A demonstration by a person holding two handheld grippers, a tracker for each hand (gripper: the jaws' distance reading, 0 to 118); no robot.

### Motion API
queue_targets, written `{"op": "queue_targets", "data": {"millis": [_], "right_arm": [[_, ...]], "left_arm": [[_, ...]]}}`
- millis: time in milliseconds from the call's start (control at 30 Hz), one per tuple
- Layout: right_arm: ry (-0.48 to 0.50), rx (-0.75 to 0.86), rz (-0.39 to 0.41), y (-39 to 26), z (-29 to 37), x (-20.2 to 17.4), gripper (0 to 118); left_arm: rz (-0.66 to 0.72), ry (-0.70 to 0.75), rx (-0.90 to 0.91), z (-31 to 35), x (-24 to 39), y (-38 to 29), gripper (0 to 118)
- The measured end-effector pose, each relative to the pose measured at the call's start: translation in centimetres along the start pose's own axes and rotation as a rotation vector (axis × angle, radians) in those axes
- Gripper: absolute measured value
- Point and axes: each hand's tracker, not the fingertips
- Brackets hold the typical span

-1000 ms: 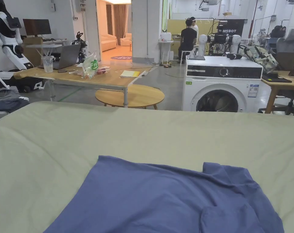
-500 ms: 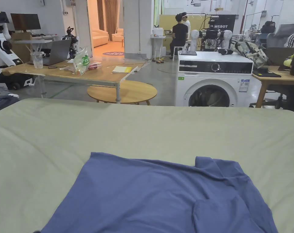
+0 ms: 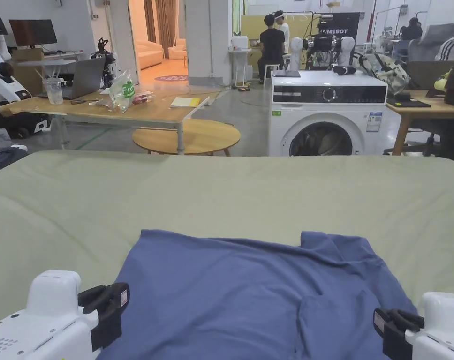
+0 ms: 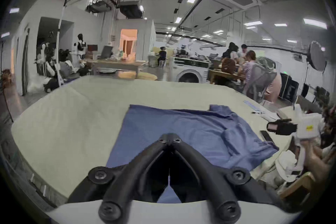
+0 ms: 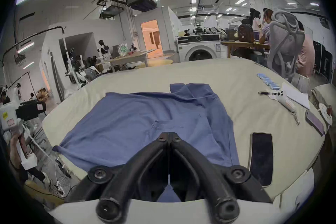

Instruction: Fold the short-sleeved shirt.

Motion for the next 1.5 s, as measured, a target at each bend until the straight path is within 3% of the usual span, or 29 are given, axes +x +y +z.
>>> {"op": "queue_targets", "data": {"millis": [100, 133, 200, 233, 633, 667, 733, 800, 933, 1000, 1033, 1100, 1167, 1300, 1333, 1367, 1500], "right_arm": [[0.0, -0.008, 0.006, -0.1, 0.2, 0.3, 0], [0.006, -0.005, 0.0, -0.1, 0.4, 0.6, 0], [0.017, 0.0, -0.02, 0.1, 0.5, 1.0, 0], [0.026, -0.002, -0.03, 0.1, 0.5, 1.2, 0], [0.018, -0.02, -0.031, 0.9, 1.1, 1.7, 0], [0.009, -0.015, -0.027, 1.2, 1.4, 1.9, 0], [-0.016, -0.005, -0.021, 1.6, 2.0, 2.6, 0], [-0.045, 0.003, -0.012, 1.7, 3.1, 3.6, 0], [-0.118, -0.093, 0.042, 1.8, 4.4, 6.5, 0], [-0.139, -0.158, 0.048, 1.3, 4.6, 8.0, 33], [-0.133, -0.2, 0.046, 1.0, 4.6, 8.8, 44], [-0.113, -0.295, 0.065, -0.3, 4.1, 10.3, 45], [-0.065, -0.341, 0.105, -1.5, 4.0, 10.2, 45], [-0.033, -0.423, 0.093, -3.5, 2.6, 10.2, 45], [-0.045, -0.434, 0.096, -4.1, 2.1, 10.2, 37], [-0.059, -0.444, 0.094, -4.4, 1.5, 10.3, 2], [-0.012, -0.474, 0.006, -5.1, 1.0, 10.8, 0]], "left_arm": [[0.062, -0.011, -0.007, 1.8, -2.1, 0.0, 0], [0.082, 0.0, -0.031, 2.3, -3.3, -0.1, 6], [0.048, 0.076, -0.11, 3.1, -6.0, -0.8, 57], [0.034, 0.118, -0.135, 3.4, -7.0, -1.4, 67], [0.099, 0.194, -0.453, -0.6, -12.4, -10.6, 64], [0.095, 0.196, -0.482, -1.5, -12.6, -11.0, 49], [0.06, 0.213, -0.459, -1.7, -11.9, -10.5, 38], [0.024, 0.191, -0.458, -1.9, -11.1, -9.9, 6], [-0.112, 0.209, -0.512, -3.2, -9.3, -10.4, 3], [-0.086, 0.206, -0.518, -3.0, -8.8, -10.0, 3], [-0.065, 0.201, -0.528, -3.0, -9.0, -9.9, 3], [-0.031, 0.189, -0.532, -2.7, -8.9, -9.5, 3], [-0.022, 0.187, -0.53, -2.6, -8.8, -9.6, 3], [-0.01, 0.192, -0.53, -2.5, -8.3, -9.4, 3], [-0.012, 0.194, -0.532, -2.5, -8.1, -9.3, 3], [-0.014, 0.196, -0.534, -2.6, -8.3, -9.3, 3], [-0.013, 0.199, -0.541, -2.6, -8.3, -9.0, 3]]}}
